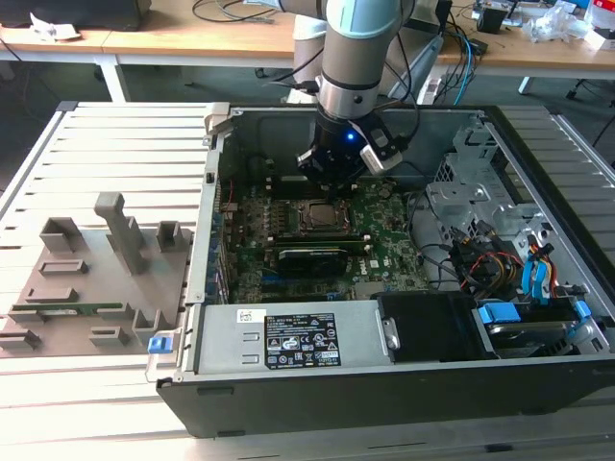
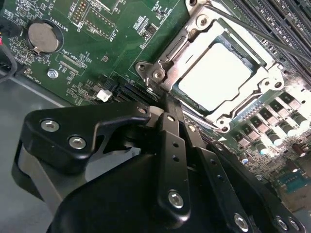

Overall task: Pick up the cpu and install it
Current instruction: 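Install the first cpu locking lever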

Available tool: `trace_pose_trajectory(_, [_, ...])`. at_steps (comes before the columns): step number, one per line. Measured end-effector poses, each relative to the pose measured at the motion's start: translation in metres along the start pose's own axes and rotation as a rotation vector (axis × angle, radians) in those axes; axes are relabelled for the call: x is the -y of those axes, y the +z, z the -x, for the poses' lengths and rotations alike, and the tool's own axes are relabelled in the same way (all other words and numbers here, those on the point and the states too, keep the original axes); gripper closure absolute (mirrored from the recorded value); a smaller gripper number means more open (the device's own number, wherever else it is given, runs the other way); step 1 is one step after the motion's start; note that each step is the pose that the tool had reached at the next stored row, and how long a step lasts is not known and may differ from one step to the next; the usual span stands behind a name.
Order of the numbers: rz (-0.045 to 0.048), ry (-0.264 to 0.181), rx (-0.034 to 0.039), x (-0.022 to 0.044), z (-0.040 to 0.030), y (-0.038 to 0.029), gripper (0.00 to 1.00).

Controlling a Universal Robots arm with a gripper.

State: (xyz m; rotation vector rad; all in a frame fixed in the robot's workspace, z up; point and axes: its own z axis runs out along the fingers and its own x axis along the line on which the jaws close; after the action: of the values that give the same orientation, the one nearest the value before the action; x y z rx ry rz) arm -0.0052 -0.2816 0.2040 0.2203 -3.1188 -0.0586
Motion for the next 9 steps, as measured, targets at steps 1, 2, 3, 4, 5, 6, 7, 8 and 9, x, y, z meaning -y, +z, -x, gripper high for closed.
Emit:
trace_pose_trajectory(1, [-0.0005,0.000,-0.0001,0.0001,0.0004,0.0003,0.89])
trace_pose_trajectory(2, [-0.0022,0.000,-0.0006,0.0003,0.0011,0.0005,0.89])
trace_pose_trajectory(3, [-0.0022,0.000,-0.0004,0.0004,0.0014,0.0006,0.89])
trace_pose_trajectory(4, [-0.0023,0.000,-0.0003,0.0006,0.0016,0.0007,0.89])
trace_pose_trajectory(5, [-0.0024,0.000,-0.0002,0.0010,0.0024,0.0011,0.89])
trace_pose_trajectory(6, [-0.0012,0.000,0.0005,0.0009,0.0039,0.0025,0.89])
trace_pose_trajectory(7, [-0.0045,0.000,-0.0014,0.0015,0.0054,0.0036,0.89])
trace_pose_trajectory(8, [-0.0051,0.000,-0.0019,0.0015,0.0059,0.0039,0.89])
trace_pose_trajectory(9, [-0.0050,0.000,-0.0018,0.0015,0.0059,0.0039,0.89])
